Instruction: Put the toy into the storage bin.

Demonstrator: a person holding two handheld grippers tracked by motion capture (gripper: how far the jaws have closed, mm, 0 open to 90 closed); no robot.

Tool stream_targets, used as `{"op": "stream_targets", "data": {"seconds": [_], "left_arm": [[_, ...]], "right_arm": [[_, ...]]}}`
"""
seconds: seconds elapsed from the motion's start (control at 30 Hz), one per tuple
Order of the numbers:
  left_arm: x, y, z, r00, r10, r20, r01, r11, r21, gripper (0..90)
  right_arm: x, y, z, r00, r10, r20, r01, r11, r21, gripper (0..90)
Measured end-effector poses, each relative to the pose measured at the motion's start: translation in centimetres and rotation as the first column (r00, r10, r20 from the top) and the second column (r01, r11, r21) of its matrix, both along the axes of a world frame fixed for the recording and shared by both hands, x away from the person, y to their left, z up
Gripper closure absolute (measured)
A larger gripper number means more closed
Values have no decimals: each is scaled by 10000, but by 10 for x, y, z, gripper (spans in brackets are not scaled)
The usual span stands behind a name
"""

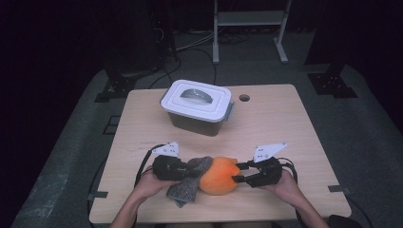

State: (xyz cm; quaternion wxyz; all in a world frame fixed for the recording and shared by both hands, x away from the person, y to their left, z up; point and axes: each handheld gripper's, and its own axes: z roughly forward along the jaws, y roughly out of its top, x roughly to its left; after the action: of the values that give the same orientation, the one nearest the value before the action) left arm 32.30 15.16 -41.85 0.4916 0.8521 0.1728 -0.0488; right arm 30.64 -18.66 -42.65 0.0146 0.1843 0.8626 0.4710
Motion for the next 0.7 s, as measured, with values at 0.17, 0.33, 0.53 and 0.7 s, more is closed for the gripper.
{"op": "stream_targets", "data": {"seconds": [0.17, 0.33, 0.53, 0.7], "left_arm": [[-1, -13, 14, 9991, -311, 285, 321, 9989, -343, 768], [-4, -35, 23, 9941, -875, 644, 883, 9961, -95, 767], [-8, -39, 15, 9898, -1371, 384, 1368, 9905, 100, 769], [-9, -38, 15, 9908, -1276, 441, 1272, 9918, 126, 768]], "right_arm": [[-2, 3, 0, 9999, -3, 156, 3, 10000, 21, 513], [-5, 4, 0, 9998, 105, 154, -104, 9999, -45, 488], [3, -5, 2, 9966, 389, -723, -382, 9992, 113, 245], [3, 5, -5, 9959, 383, -821, -391, 9992, -73, 261]]}}
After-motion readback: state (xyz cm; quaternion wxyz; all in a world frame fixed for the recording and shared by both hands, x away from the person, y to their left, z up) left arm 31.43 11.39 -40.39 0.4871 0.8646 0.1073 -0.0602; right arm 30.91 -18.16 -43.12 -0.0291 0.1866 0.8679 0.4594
